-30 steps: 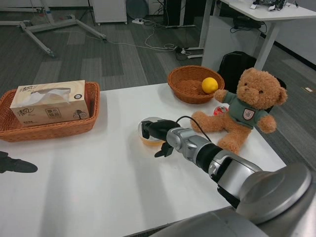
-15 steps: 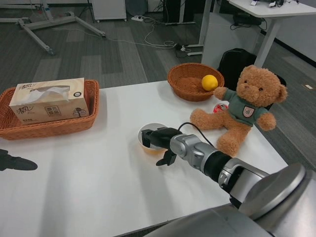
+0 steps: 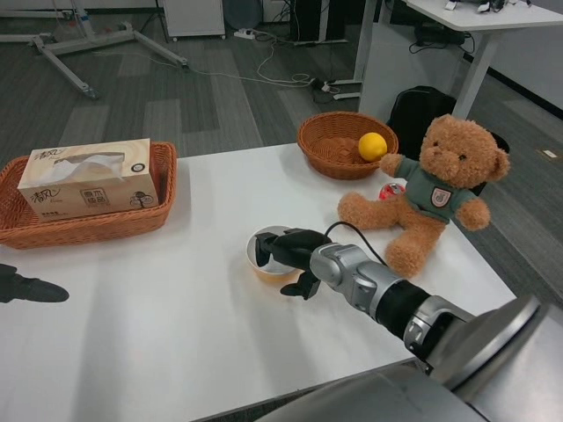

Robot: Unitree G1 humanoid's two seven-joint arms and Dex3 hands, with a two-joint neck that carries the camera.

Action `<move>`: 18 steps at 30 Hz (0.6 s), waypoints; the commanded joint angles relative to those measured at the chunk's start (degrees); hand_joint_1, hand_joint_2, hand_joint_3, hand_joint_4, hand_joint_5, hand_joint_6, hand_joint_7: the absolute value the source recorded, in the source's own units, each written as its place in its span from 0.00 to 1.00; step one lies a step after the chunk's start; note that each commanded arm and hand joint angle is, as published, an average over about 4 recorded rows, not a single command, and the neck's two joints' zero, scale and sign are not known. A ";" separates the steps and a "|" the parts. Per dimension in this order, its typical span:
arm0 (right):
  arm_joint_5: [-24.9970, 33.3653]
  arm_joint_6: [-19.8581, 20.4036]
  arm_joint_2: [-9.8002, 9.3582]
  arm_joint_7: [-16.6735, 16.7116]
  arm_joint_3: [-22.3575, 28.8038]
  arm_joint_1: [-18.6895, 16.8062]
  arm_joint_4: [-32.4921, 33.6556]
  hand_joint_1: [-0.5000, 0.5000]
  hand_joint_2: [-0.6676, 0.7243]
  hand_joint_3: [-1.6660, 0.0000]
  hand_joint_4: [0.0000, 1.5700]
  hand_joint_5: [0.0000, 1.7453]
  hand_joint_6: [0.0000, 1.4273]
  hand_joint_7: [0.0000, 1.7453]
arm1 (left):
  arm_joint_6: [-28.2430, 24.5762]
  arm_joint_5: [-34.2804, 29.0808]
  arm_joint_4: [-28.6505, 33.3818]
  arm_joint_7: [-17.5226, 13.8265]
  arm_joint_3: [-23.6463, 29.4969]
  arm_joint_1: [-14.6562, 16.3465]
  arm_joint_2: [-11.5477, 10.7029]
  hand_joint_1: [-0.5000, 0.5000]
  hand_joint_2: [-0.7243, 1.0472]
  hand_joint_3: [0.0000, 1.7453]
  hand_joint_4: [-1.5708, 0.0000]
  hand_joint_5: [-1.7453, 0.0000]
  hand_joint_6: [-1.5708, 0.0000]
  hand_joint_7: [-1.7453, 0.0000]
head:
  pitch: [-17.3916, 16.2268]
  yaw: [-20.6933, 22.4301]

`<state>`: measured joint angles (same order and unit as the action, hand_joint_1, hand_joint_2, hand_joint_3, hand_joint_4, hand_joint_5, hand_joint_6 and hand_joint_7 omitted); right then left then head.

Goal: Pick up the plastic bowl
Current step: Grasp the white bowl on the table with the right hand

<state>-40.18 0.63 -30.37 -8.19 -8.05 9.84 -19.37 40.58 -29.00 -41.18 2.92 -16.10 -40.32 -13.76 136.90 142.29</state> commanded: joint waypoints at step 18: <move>-3.72 -4.49 1.36 -1.65 4.36 -5.58 11.68 0.08 0.75 0.86 0.00 0.00 0.00 0.08 | 0.02 -0.72 1.76 -0.11 0.24 2.07 -1.18 0.00 0.03 0.05 1.00 1.00 1.00 1.00 | 2.77 0.78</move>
<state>-44.08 -2.65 -29.19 -9.33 -4.30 5.59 -9.01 40.57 -29.57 -40.18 2.91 -16.25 -39.29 -14.24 139.59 143.02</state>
